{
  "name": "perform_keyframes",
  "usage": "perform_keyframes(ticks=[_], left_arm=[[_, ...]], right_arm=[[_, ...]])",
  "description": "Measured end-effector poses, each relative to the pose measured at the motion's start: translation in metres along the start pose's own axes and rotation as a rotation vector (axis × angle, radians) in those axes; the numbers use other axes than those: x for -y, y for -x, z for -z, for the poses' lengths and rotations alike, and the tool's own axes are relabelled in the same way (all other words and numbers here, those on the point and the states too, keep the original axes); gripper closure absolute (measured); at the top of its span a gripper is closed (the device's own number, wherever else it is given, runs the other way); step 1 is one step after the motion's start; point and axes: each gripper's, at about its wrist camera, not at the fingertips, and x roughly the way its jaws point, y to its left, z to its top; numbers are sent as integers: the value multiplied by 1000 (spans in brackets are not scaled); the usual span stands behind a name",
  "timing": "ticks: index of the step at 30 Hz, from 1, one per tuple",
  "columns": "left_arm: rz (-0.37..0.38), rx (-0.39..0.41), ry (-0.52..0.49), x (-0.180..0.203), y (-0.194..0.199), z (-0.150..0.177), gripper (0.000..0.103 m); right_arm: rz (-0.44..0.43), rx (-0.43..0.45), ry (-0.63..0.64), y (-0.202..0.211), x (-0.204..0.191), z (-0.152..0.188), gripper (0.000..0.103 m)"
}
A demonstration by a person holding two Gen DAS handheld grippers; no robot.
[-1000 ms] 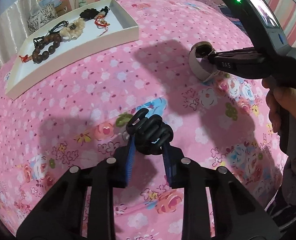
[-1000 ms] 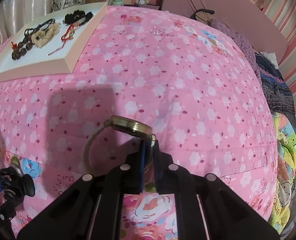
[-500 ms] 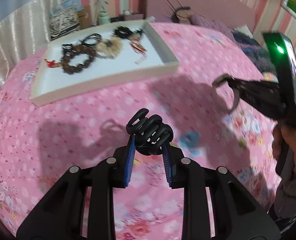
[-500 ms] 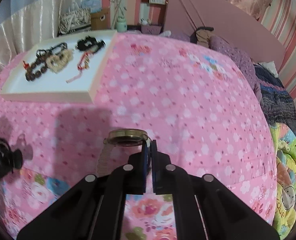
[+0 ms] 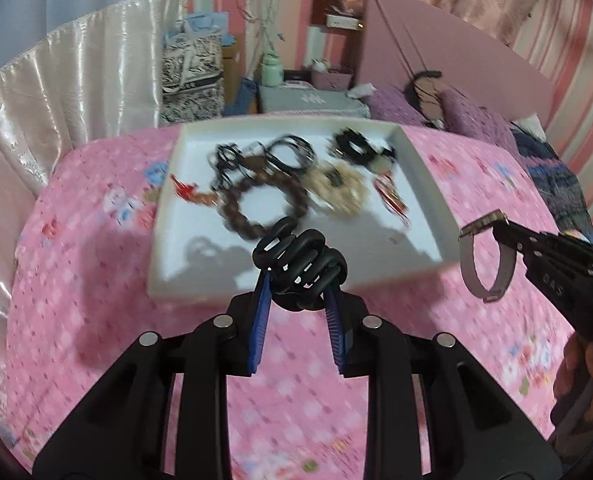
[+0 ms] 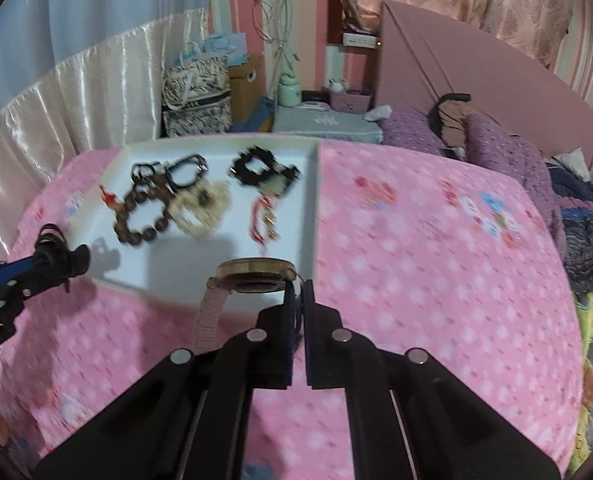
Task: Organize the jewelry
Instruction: 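Carry the claw clip with the left tool into the tray while the right tool carries the watch there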
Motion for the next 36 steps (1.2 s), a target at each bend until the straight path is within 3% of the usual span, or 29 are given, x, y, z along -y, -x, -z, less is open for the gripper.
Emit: perform_keyframes(ticks=[5,8,17,36], left_arm=[[-10,30,35,-16,-24,-18,78],[-19,22,58,-33,-38,-15,78],[-57,35,54,-36,-77,-7,78],[-107,78,71,-50,-99,-2,77]], right_arm=[[-35,16,-31,-23,-15,-14,100],[-37,23,-35,-37,-22,-17,100],[-34,55,-48,-78,-35,-7,100],[56,118,-39,-95,-37,0,100]])
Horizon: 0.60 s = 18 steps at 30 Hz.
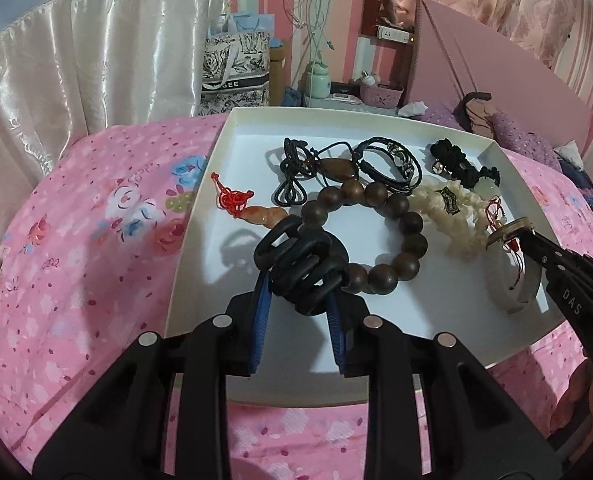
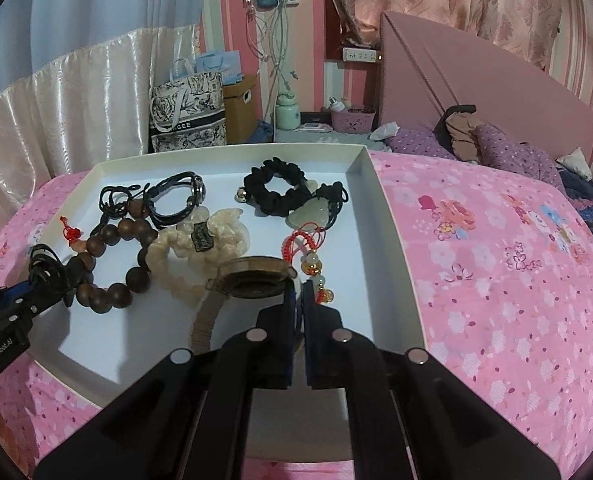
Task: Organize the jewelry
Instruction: 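Carry the claw clip with the left tool into the tray while the right tool carries the watch there, then open both tools to release the clip and watch in the tray, then withdraw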
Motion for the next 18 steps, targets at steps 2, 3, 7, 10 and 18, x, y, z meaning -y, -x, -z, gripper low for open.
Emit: perform_keyframes(ticks=[2,3,7,10,18], left_arm=[[-7,6,-4,0,-1,1,76],[-13,8,-6,0,-1,1,73],[-28,12,-4,-2,0,2,67],[-47,15,-3,-3,-1,1,57],[-63,7,20,-6,1,-1,41]], right_arm=[[16,-3,7,-1,0,2,100],[19,-6,5,-2,1,2,99],[25,-24,-2,-5,2,3,96],[56,-30,17,-8,0,5,95],[38,-32,21,-6,0,6,74]])
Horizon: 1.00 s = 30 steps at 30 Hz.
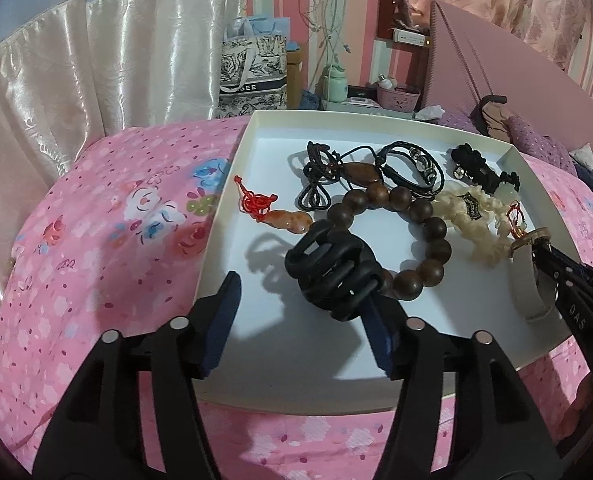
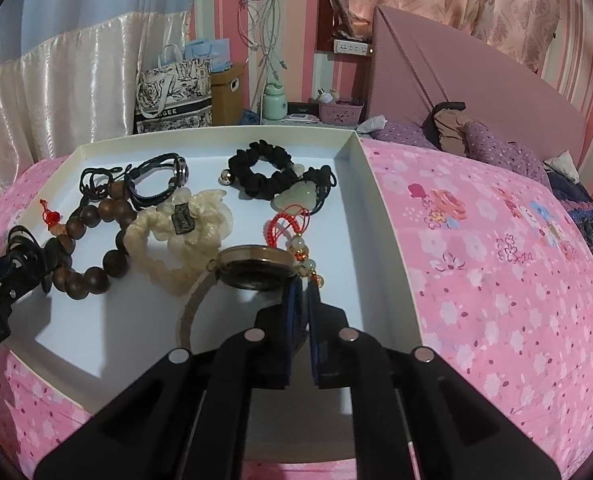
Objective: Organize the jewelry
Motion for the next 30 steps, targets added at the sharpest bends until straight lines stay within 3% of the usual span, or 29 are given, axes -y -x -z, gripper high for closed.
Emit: perform_keyframes(ticks=[2,5,11,14,22,30], left_arm=[[4,-2,4,2,5,0,39],[-2,18,-20,8,23,3,33],[6,96,-8,1,86,12,5],[32,143,9,-4,124,23,3],[24,199,18,-11,183,72,3],[-11,283,2,-9,202,103,3]], right_arm=[[-9,15,-3,8,-1,1,47],[-34,40,16,27,-4,0,45],[-35,116,15,81,1,5,20],[-16,159,13,113,5,13,8],[57,199,20,180,10,54,2],[64,237,0,197,14,80,2]])
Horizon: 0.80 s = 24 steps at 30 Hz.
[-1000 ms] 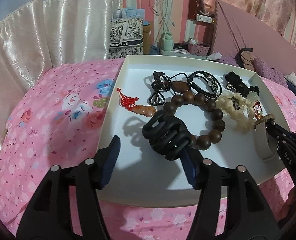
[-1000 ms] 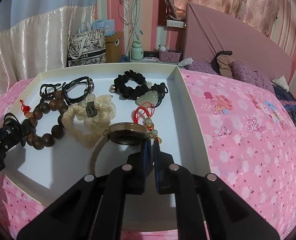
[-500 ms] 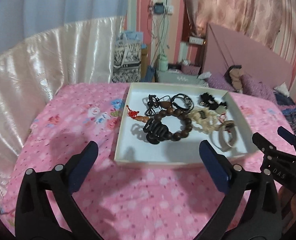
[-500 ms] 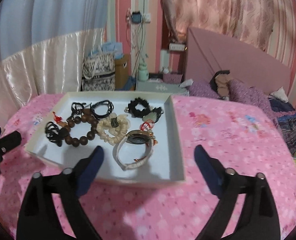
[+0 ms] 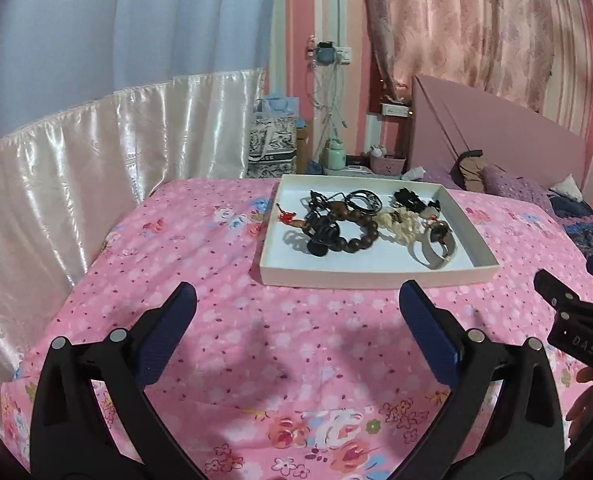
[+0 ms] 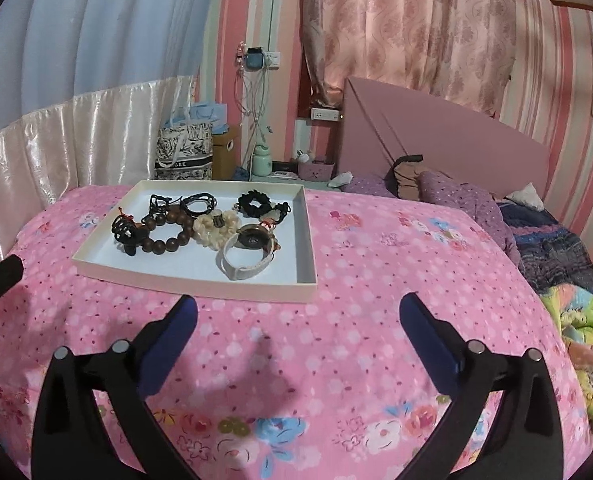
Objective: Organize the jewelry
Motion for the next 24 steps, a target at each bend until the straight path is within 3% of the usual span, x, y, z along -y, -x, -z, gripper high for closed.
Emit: perform_keyframes(ticks=[10,15,24], left_arm=[[-3,-7,3,-3,2,9,3],[-41,-14,5,-6,0,11,3],[-34,-5,-15,-2,4,12,3]], right_arm=[[29,74,1,22,-6,9,2],[29,62,-2,20,-6,10,2],[33,49,2,17,-7,11,2]])
